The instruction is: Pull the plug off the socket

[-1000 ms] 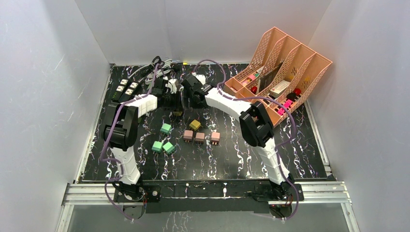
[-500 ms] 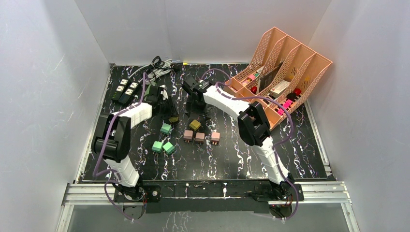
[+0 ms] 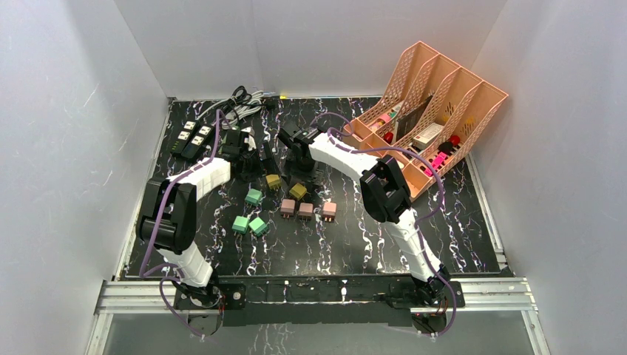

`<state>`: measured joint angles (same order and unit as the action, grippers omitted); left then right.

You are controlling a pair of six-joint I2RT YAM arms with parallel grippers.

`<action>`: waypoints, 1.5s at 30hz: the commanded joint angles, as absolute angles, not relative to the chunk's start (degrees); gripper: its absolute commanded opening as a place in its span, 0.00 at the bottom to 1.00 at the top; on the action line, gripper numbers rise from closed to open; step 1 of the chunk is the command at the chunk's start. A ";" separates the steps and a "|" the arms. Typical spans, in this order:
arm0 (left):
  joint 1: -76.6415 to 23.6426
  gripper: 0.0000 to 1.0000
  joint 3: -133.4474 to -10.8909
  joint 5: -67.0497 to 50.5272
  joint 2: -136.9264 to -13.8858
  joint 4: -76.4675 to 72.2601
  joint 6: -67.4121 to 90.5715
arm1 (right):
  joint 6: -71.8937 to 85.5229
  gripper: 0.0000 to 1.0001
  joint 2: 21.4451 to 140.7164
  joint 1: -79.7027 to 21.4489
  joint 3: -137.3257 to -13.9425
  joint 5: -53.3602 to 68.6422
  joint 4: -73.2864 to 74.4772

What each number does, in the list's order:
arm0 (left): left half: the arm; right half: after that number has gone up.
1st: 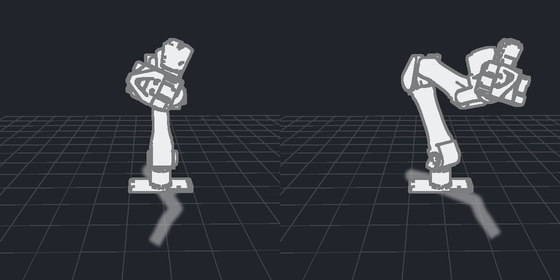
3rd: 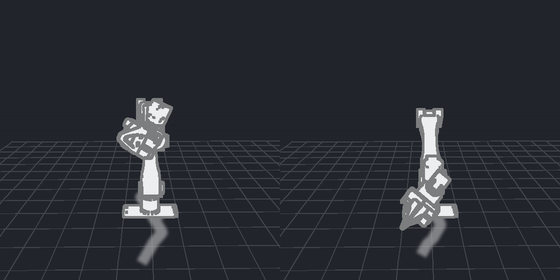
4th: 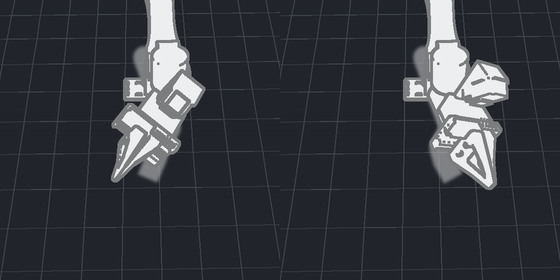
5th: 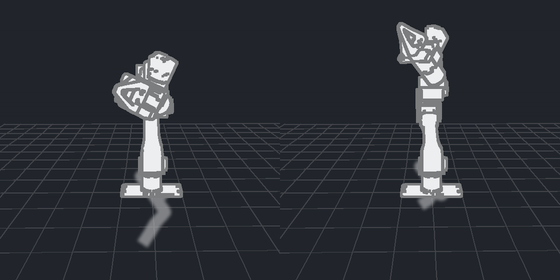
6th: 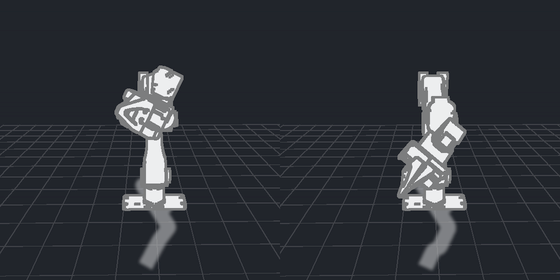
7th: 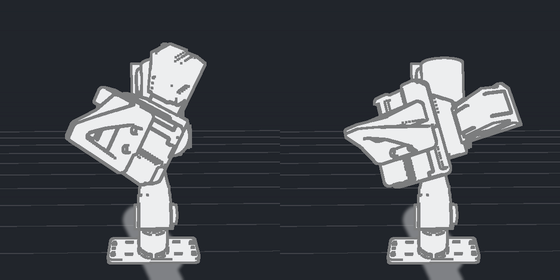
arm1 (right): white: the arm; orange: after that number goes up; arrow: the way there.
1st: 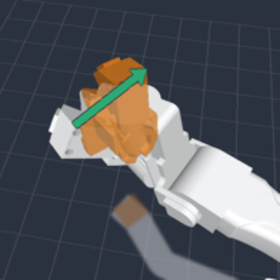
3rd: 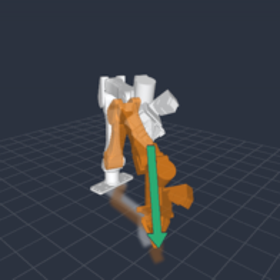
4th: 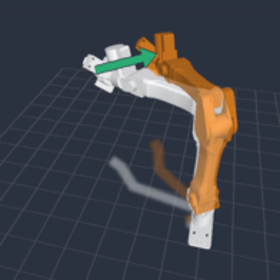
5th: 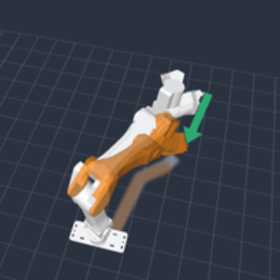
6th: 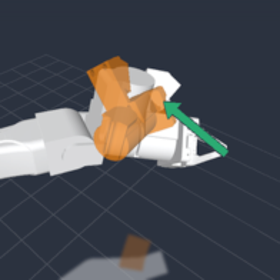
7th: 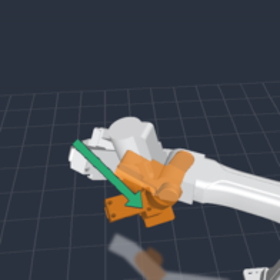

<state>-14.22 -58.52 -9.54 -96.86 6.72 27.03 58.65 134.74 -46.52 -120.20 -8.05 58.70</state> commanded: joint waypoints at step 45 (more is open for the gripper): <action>-3.41 0.98 -59.69 -15.67 -84.10 -3.83 16.61 | 19.02 0.98 103.32 -40.11 -89.62 -24.89 2.30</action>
<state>-3.11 -58.96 -23.07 -92.03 -0.82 18.61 22.41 109.60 -40.99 -93.62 -7.99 10.09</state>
